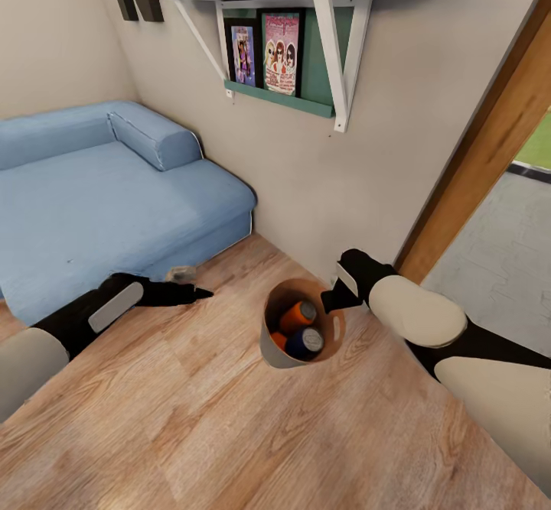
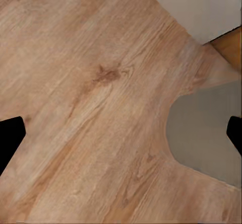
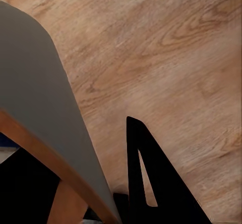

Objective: Put the three can of soda from the living room inside the tash can in the kitchen.

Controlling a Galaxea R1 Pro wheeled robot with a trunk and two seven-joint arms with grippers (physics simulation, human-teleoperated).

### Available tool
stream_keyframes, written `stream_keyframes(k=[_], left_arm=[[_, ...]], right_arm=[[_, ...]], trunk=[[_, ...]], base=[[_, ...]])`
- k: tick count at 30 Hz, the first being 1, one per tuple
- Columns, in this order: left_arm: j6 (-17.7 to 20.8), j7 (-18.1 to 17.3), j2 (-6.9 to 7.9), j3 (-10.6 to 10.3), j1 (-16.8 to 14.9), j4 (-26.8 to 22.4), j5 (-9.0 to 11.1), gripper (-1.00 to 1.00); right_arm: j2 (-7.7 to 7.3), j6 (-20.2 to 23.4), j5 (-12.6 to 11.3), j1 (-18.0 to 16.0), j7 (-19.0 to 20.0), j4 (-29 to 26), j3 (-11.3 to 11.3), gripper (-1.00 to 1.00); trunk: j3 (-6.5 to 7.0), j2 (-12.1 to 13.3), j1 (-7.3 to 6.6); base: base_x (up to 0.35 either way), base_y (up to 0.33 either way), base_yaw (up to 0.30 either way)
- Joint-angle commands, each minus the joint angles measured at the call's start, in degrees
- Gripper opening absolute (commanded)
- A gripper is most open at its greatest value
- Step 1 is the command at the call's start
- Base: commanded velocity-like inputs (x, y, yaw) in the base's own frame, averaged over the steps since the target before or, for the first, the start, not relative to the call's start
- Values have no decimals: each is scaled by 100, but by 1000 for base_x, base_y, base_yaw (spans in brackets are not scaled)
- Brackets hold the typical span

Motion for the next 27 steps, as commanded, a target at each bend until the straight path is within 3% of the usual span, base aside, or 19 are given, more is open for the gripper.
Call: stream_keyframes(k=[1, 3, 5, 11, 13, 18, 22, 27], left_arm=[[-303, -10, -15, -6, 42, 355, -119, 100], [-682, -18, -27, -19, 103, 786, -317, 100], [-857, -17, -34, -23, 203, 942, -390, 100], [-1636, -4, -45, -27, 865, 1194, -441, 100], [-1906, -1, -50, -27, 1061, 1251, -449, 100], [-2088, 17, -53, -27, 1420, 1259, -463, 100], [-2112, 12, -53, -27, 1526, 1250, -462, 100], [-2116, 32, -56, -26, 1557, 1261, -458, 100]], right_arm=[[-4, 5, -125, 37, 25, -4, -124, -100], [-9, 7, -118, 110, 21, -11, -125, -100], [-21, 8, -114, 188, 18, -18, -124, -100], [-111, -88, -139, 467, 22, -18, -111, -100], [-129, -368, -140, 636, 25, -17, -114, -100], [-265, -570, -164, 857, 19, -18, -130, -100], [-413, -632, -194, 1006, 24, -17, -133, -100], [-482, -654, -203, 1166, 26, -18, -139, -100]], trunk=[[2, -1, -1], [2, -1, -1], [2, -1, -1], [2, -1, -1], [2, -1, -1], [2, -1, -1], [2, -1, -1], [2, -1, -1]], base=[[0, 0, 0], [0, 0, 0], [0, 0, 0], [0, 0, 0], [0, 0, 0], [0, 0, 0], [0, 0, 0], [0, 0, 0]])
